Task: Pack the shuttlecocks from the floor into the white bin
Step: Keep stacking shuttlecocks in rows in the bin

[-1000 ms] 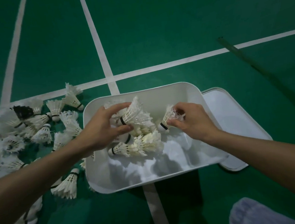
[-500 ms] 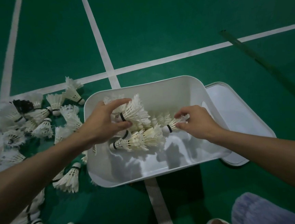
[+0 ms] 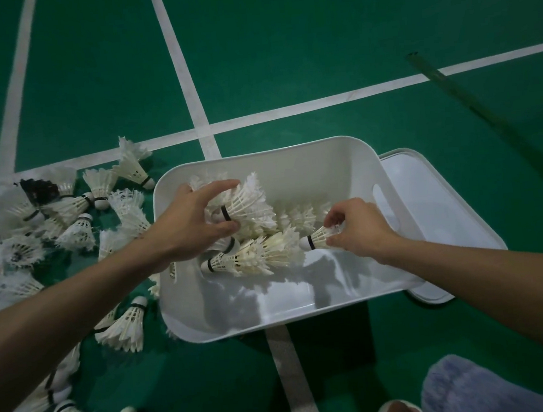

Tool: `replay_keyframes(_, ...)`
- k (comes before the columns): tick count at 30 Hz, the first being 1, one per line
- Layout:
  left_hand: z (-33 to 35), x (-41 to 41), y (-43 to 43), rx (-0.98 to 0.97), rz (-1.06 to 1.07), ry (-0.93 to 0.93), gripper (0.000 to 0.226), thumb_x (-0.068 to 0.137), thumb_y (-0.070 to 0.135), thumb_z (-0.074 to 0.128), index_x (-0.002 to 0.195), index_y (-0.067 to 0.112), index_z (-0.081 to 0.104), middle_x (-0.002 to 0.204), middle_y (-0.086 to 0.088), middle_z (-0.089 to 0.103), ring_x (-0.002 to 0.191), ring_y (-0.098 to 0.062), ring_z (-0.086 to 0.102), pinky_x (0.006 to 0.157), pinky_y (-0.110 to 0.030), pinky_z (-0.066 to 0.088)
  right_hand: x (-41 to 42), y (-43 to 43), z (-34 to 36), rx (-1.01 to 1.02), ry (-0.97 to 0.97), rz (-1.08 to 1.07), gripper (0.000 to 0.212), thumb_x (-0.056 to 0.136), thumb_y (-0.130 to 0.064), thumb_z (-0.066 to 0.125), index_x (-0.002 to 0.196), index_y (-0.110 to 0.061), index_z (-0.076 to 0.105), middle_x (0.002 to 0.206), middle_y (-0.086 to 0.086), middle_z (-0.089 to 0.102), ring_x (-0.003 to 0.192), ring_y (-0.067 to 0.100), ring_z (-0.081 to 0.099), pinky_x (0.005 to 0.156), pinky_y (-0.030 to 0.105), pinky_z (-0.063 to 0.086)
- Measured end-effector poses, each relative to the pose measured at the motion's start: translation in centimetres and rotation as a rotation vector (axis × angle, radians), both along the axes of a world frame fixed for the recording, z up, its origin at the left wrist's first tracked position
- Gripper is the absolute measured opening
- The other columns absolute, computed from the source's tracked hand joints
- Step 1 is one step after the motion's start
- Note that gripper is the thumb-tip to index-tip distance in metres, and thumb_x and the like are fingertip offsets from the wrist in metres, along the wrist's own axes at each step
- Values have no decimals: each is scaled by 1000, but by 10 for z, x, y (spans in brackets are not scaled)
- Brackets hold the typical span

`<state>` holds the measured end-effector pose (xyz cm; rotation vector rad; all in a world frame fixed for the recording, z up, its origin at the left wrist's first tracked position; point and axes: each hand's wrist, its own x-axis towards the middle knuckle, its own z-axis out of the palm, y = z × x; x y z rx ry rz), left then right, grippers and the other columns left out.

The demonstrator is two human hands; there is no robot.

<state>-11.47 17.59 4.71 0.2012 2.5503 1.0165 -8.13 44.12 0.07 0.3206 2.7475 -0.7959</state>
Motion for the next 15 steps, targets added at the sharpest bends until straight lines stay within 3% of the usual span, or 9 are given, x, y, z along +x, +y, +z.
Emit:
replay_keyframes(5, -1, 0, 0, -12, 6, 1, 64, 82, 32, 71, 133, 55, 39, 135, -9, 33, 104, -29, 56, 97, -40, 44, -6, 2, -9, 64, -14, -2, 25, 73, -12, 80, 87, -26, 66, 95, 1, 64, 92, 19, 61, 85, 32, 52)
replay_keyframes(10, -4, -2, 1, 15, 9, -23, 64, 81, 33, 71, 131, 56, 39, 136, -9, 32, 104, -29, 58, 96, -42, 46, -12, -7, -15, -183, -70, -53, 33, 68, -5, 85, 96, -13, 67, 89, 0, 62, 90, 20, 63, 80, 35, 57)
replay_keyframes(15, -5, -2, 0, 21, 7, -21, 64, 81, 33, 71, 132, 55, 39, 132, -8, 34, 103, -27, 57, 95, -39, 45, -13, -20, -31, -439, -133, -105, 44, 66, 12, 79, 83, -18, 51, 91, 11, 59, 80, 23, 58, 69, 48, 60)
